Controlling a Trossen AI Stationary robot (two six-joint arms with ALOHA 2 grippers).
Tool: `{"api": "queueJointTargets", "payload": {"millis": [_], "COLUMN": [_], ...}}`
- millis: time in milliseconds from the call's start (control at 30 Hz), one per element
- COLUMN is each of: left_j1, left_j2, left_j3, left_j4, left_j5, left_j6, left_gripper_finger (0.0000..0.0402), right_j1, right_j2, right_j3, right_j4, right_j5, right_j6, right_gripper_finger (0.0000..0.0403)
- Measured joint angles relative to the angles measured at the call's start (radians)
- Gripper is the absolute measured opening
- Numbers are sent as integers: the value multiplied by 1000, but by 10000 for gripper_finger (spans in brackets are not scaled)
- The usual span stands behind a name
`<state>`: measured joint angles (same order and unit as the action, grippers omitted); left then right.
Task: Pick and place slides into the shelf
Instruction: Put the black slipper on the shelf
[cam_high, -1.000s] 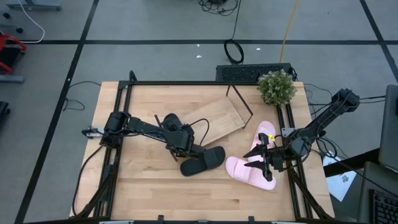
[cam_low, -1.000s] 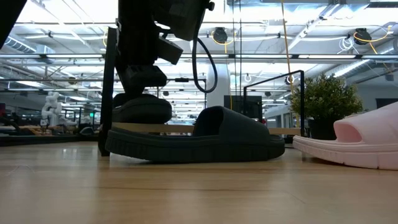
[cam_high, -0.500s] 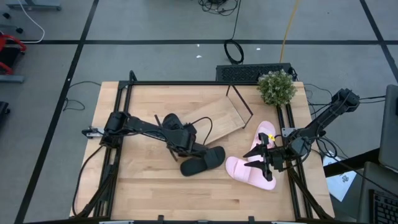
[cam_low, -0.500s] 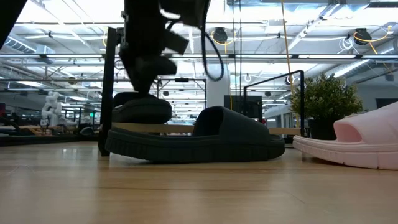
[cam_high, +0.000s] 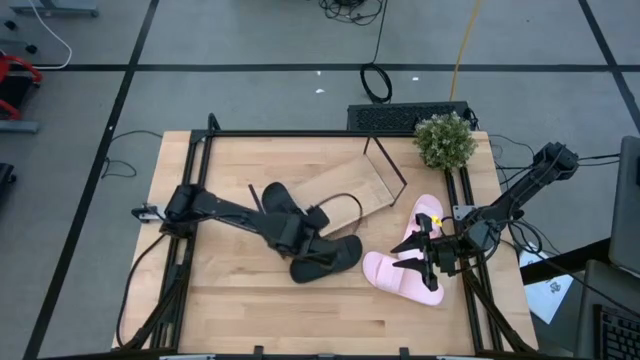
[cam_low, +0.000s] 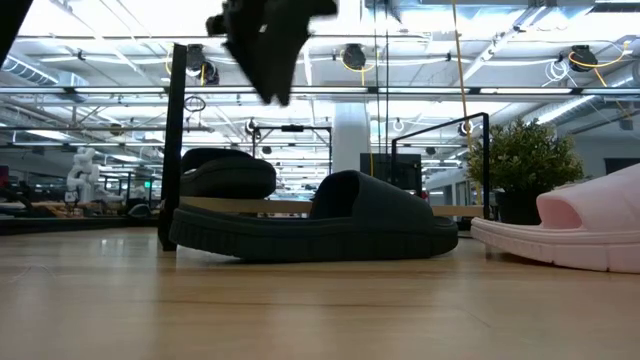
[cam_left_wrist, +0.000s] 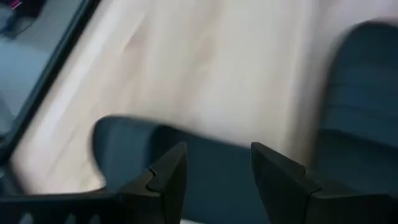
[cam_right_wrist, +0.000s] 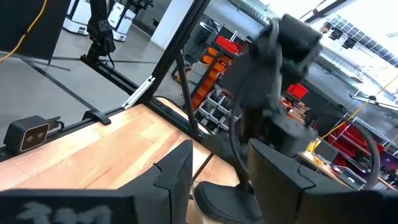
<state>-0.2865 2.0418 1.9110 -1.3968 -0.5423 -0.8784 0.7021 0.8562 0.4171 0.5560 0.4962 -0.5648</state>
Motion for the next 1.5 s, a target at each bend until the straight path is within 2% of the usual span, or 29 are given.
{"api": "queueJointTargets", "payload": {"millis": [100, 233, 333, 500, 633, 767, 900, 1500], "left_j1": [-47, -115, -156, -202, -236, -251, -248, -206], "left_j2": [-2, -1, 8, 46, 120, 191, 222, 223], "left_j3": [12, 9, -4, -6, -6, -7, -8, -7], "left_j4": [150, 358, 482, 487, 476, 425, 404, 405], "left_j5": [1, 12, 16, -2, -37, -142, -263, -202], "left_j6": [114, 357, 447, 569, 736, 882, 926, 1020], "left_gripper_finger": [175, 175, 175, 175, 175, 175, 175, 175], "right_j1": [0, 0, 0, 0, 3, 3, 3, 3], "right_j2": [0, 0, 0, -7, -17, -26, -29, -29], "right_j3": [0, 0, 0, 0, 0, 0, 0, 0], "right_j4": [0, 1, 19, 42, 46, 46, 45, 43], "right_j5": [2, 4, 4, 5, 30, 31, 31, 28], "right_j6": [-2, -16, -24, -27, -27, -26, -25, -24], "right_gripper_finger": [144, 144, 144, 144, 144, 144, 144, 144]}}
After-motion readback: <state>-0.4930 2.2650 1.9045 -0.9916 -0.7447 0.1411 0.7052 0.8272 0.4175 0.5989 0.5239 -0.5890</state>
